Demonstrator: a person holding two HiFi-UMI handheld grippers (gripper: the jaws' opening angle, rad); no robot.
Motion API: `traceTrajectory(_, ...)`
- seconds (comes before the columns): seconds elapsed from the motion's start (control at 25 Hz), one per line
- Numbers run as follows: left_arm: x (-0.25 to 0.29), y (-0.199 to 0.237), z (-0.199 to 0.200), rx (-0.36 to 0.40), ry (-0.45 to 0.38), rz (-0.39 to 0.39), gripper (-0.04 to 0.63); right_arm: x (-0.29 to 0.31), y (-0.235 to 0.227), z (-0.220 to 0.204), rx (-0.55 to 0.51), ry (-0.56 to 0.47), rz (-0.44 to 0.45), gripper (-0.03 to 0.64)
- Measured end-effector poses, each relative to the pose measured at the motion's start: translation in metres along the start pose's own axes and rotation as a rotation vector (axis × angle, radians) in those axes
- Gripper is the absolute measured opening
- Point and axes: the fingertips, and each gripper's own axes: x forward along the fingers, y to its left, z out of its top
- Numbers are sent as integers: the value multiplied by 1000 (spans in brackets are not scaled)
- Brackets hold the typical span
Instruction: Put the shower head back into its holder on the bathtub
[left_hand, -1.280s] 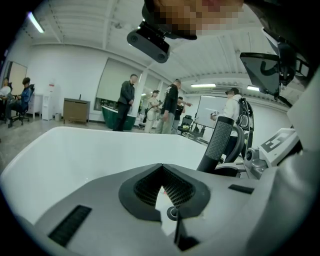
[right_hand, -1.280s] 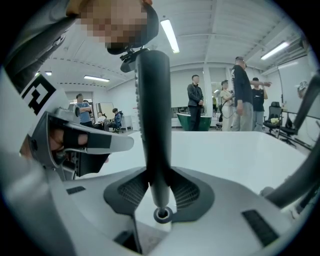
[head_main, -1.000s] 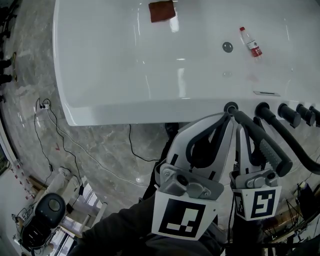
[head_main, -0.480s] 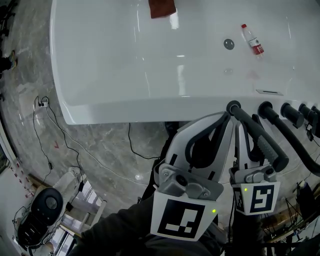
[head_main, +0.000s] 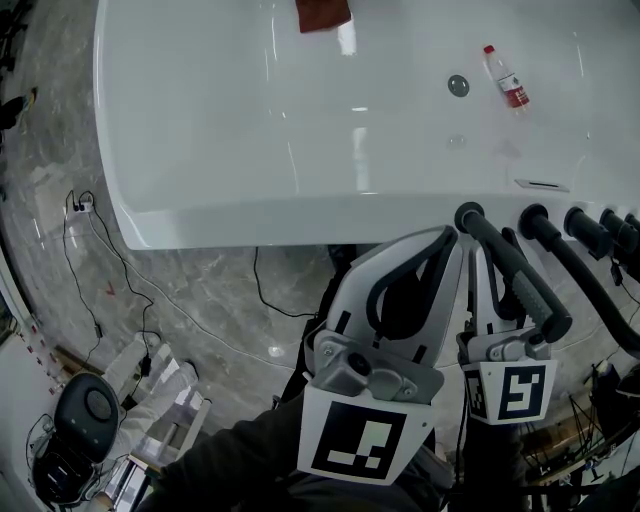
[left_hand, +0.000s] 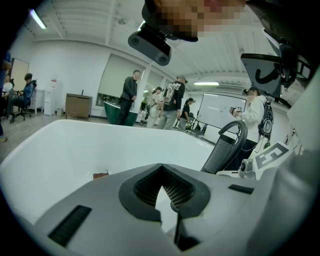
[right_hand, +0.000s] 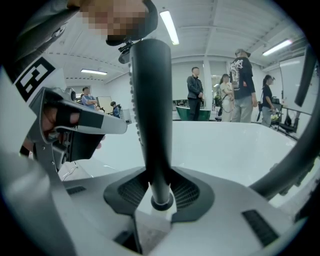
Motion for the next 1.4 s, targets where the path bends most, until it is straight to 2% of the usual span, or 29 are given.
traceTrajectory(0.44,-1,5,-3,-4,8,10,3,11,4,-2,-40,1,17,140)
traceTrajectory(0.76,-13,10,6,25,11,1,3,13,7,-1,-71,9,8,140)
traceTrajectory(0.96,-31,16,11,28,30,41,3,18,12,-4,-107,18,37,141)
traceTrajectory(1.12,-40,10,26,43,9,52,3,15,10,-3,-106,33,48,144)
traceTrajectory(1.28,-50,6,43,56,-9,54,3,17,11,7,-116,26,44,218)
traceTrajectory(1.4,-63,2,53,58,-3,45,3,13,18,10,-132,48,43,231)
